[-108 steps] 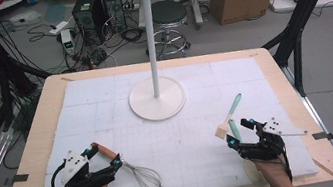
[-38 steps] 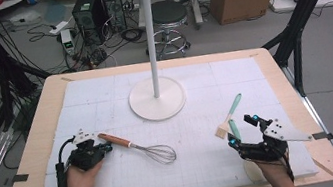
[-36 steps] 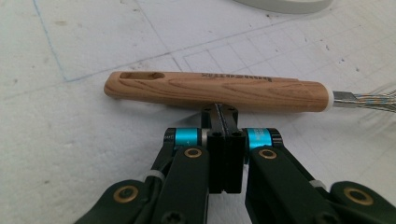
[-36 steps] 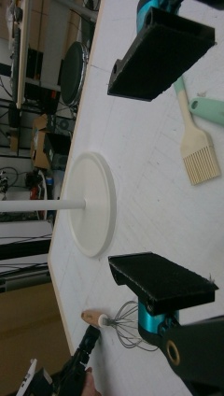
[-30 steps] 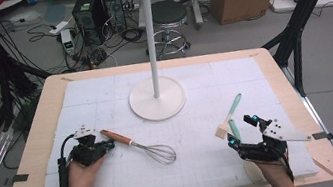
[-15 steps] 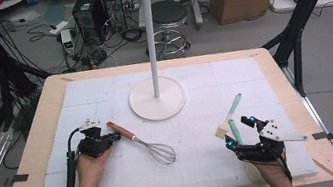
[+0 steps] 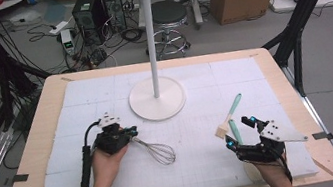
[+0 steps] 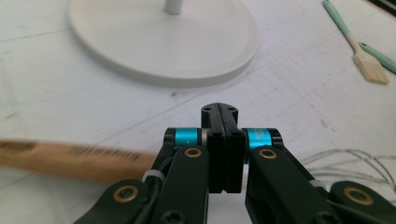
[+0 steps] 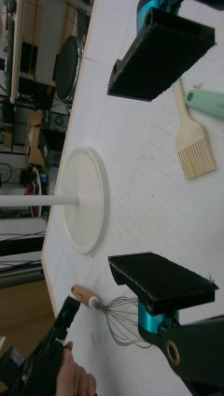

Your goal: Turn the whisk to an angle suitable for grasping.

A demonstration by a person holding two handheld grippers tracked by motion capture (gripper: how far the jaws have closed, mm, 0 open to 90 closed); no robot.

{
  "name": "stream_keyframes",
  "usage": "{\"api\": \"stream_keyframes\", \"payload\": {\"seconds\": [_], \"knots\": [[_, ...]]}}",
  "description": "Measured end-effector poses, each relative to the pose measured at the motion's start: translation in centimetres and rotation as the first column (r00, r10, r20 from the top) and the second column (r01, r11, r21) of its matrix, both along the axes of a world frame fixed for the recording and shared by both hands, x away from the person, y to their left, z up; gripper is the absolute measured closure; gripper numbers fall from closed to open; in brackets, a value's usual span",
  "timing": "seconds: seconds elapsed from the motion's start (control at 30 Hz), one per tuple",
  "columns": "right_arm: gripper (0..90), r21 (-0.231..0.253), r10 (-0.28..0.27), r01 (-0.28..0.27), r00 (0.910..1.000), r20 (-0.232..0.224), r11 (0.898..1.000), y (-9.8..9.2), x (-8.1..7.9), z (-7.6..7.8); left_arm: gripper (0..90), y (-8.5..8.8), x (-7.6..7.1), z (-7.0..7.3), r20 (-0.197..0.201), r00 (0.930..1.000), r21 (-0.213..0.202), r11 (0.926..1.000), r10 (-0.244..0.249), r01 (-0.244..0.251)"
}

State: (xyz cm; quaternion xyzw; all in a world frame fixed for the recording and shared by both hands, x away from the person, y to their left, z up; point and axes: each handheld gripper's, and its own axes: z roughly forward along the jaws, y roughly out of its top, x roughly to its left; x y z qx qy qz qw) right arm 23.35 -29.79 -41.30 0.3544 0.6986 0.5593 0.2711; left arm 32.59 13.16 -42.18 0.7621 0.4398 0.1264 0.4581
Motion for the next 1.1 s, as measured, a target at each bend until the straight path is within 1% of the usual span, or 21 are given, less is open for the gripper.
{"api": "stream_keyframes", "payload": {"seconds": [0.03,0.07,0.1,0.13,0.17,0.2,0.27,0.33,0.43,0.47,0.5,0.53,0.6,0.63,0.7,0.77,0.8,0.87,0.93,1.03,1.1], "knots": [[14.8,0.004,-0.002,0.002,1.0,0.0,1.0,-0.1,-0.1,0.0,90.0,-1.1,0.4,0.1,0.02,0.9998,0.05,0.9987,-0.005,0.004],[14.8,0.006,-0.001,0.001,1.0,-0.001,1.0,-0.1,-0.2,0.0,90.0,-1.1,0.4,0.1,0.02,0.9998,0.05,0.9987,-0.005,0.004],[14.8,0.006,-0.003,0.003,1.0,0.003,1.0,-0.3,-0.2,0.0,90.0,-0.6,1.1,0.1,0.03,0.9994,0.07,0.9973,0.021,-0.023],[14.8,0.009,-0.005,0.005,1.0,-0.002,1.0,-0.4,-0.3,0.0,90.0,-0.6,1.1,0.1,0.03,0.9994,0.07,0.9973,0.021,-0.023],[14.8,0.009,-0.005,0.005,1.0,-0.002,1.0,-0.4,-0.3,0.0,90.0,0.3,1.5,0.0,0.018,0.9986,0.065,0.9966,0.05,-0.051],[14.8,0.012,-0.008,0.008,1.0,0.001,1.0,-0.7,-0.4,0.0,90.0,2.0,2.1,-0.3,0.002,0.995,0.049,0.9938,0.099,-0.099],[14.8,0.016,-0.013,0.013,0.9999,0.005,1.0,-0.9,-0.4,0.0,90.0,3.8,2.7,-0.5,-0.012,0.9906,0.044,0.9898,0.136,-0.135],[14.8,0.018,-0.012,0.012,0.9999,0.004,1.0,-1.0,-0.5,0.0,90.0,5.3,3.2,-0.6,-0.013,0.9863,0.011,0.9863,0.165,-0.165],[14.7,0.019,-0.014,0.014,0.9999,0.002,1.0,-1.0,-0.4,0.0,90.0,6.2,4.0,-0.4,-0.021,0.9882,0.029,0.9881,0.152,-0.151],[14.8,0.017,-0.013,0.013,0.9999,0.0,1.0,-1.0,-0.5,0.0,90.0,7.2,4.6,0.0,-0.006,0.9886,0.024,0.9884,0.15,-0.15],[14.8,0.017,-0.011,0.011,0.9999,0.001,1.0,-0.9,-0.5,0.0,90.0,7.8,4.8,0.0,-0.003,0.9853,0.001,0.9853,0.171,-0.171],[14.8,0.015,-0.011,0.011,0.9999,0.003,1.0,-0.9,-0.5,0.0,90.0,8.3,5.1,-0.2,-0.018,0.9848,0.001,0.9849,0.173,-0.173],[14.8,0.013,-0.011,0.011,0.9999,-0.003,1.0,-0.8,-0.5,-0.1,90.0,9.2,5.9,-0.9,-0.051,0.9838,0.048,0.9844,0.172,-0.17],[14.8,0.012,-0.011,0.011,0.9999,-0.007,1.0,-0.8,-0.5,-0.1,90.0,9.6,6.3,-1.1,-0.058,0.9841,0.035,0.9855,0.168,-0.166],[14.8,0.009,-0.011,0.011,0.9999,-0.008,1.0,-0.8,-0.5,-0.2,90.0,10.0,6.8,-1.4,-0.062,0.9858,0.04,0.9873,0.156,-0.154],[14.8,0.007,-0.014,0.015,0.9998,-0.011,1.0,-0.8,-0.5,-0.3,90.0,10.2,7.2,-1.6,-0.067,0.9847,0.042,0.9865,0.161,-0.158],[14.8,0.008,-0.015,0.015,0.9998,-0.013,1.0,-0.9,-0.5,-0.3,90.0,10.4,7.5,-1.8,-0.072,0.9837,0.03,0.9862,0.165,-0.163],[14.8,0.007,-0.017,0.017,0.9997,-0.015,1.0,-0.9,-0.5,-0.4,90.0,10.6,7.8,-2.5,-0.098,0.981,0.024,0.9859,0.167,-0.165],[14.8,0.004,-0.018,0.018,0.9997,-0.015,1.0,-0.9,-0.5,-0.4,90.0,10.4,8.0,-3.1,-0.115,0.9829,0.025,0.9896,0.144,-0.142],[14.8,0.003,-0.019,0.019,0.9997,-0.016,1.0,-0.9,-0.5,-0.4,90.0,10.3,8.1,-3.2,-0.119,0.984,0.008,0.9912,0.132,-0.132],[14.8,0.003,-0.022,0.022,0.9996,-0.016,1.0,-1.0,-0.6,-0.4,90.0,9.9,8.0,-3.1,-0.108,0.9868,0.031,0.9925,0.121,-0.118]]}}
